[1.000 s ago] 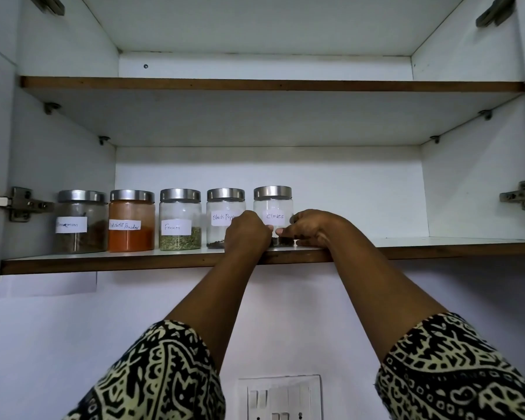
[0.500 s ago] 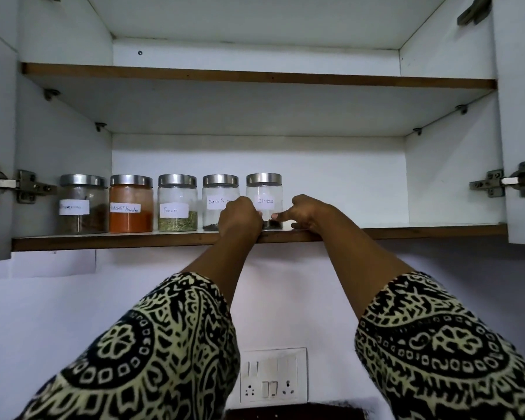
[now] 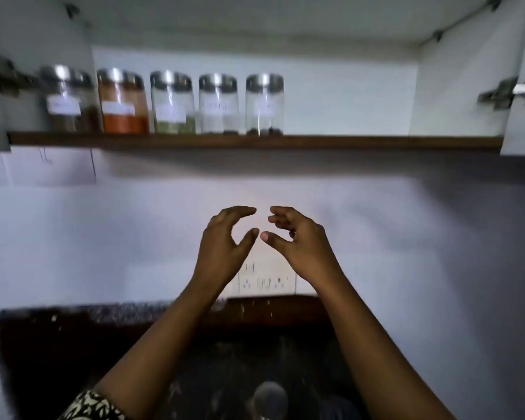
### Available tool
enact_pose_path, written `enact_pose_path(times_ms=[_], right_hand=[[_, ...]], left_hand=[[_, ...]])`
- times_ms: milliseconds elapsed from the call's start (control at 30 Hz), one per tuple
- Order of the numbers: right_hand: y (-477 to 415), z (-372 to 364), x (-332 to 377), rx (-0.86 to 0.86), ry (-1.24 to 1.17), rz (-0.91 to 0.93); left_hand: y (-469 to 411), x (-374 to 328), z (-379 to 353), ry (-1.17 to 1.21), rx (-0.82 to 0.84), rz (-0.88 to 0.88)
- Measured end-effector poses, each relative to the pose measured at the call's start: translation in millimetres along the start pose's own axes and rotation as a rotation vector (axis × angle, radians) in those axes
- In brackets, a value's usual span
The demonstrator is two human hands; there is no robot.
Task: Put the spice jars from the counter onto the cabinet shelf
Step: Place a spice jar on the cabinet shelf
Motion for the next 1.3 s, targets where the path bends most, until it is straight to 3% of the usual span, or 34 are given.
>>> enact_pose_path(times_ms=[233,367,500,700,967,1300], right_hand=[[90,-78,-112,0.319,-0.116,-0.369],[122,-111,-171,0.514,0.041,-0.54],[137,-135,-210,0.546,0.148,-0.627],[136,-162,-252,0.572,0.167,-0.715],[130,-169,-261,0.612,0.112,-0.751],[90,-78,-167,0.5,-0.083,-0.528]], left_hand=[[136,67,-58,0.274,0.256,0.405],[185,94,-101,0.178,0.51,0.553],[204,118,-140,0.154,0.719,0.657],[207,149,-180,0.07,0.907,0.719],[214,160,-183,0.15,0.781,0.756],[143,97,-105,0.477,0.536,0.583]])
Point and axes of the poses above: each hand's wrist, its own y-axis away from the middle knuckle, its own z-axis out of the back of the hand, x = y × z, the point moved 1 cm from there along -y, towards the middle knuckle, and after that the axes turned 12 degrees about x, right-handed, at the moved point
